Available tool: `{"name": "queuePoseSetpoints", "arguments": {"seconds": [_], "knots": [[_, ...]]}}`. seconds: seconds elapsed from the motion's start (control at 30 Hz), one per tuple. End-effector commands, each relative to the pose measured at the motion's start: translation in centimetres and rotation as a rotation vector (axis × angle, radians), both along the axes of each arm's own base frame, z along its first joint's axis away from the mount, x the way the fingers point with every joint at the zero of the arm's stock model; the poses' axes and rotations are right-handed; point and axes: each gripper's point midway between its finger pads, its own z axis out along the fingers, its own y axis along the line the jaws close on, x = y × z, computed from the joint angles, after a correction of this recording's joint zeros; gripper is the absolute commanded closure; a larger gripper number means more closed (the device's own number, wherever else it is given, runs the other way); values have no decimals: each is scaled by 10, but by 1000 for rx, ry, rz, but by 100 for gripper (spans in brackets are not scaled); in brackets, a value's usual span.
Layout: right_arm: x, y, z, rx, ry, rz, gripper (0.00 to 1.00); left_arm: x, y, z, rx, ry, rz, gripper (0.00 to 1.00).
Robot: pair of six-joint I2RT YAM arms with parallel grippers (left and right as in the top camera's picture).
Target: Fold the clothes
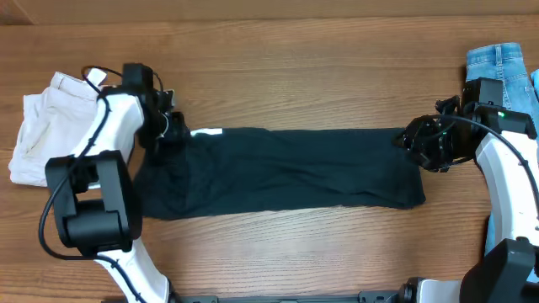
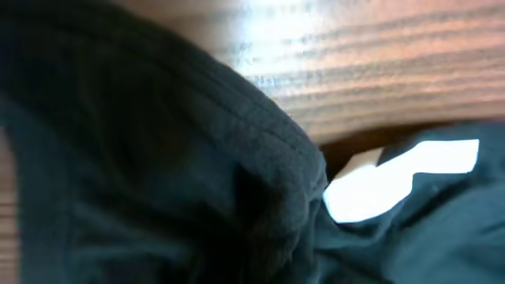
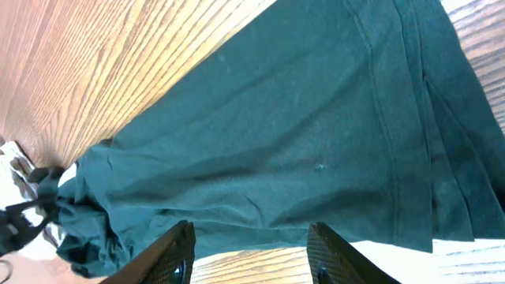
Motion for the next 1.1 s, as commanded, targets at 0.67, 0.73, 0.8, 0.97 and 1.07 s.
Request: {"name": "queuePoseSetpoints", "arguments": {"seconds": [0.67,0.73,0.8,0.97,1.07], "knots": [[3,1,3,-6,-14,4,50,-73,33,44,136,316,60,96],[3,1,3,-6,-14,4,50,-81,33,43,132,346,61,96],[3,1,3,-6,-14,4,50,-86,33,40,130,365,59,96],[3,1,3,-6,-14,4,50,-94,40,27,174,383,56,67],[2,1,3,-5,-11,4,50,-84,45,22,204,341,101,87]]}}
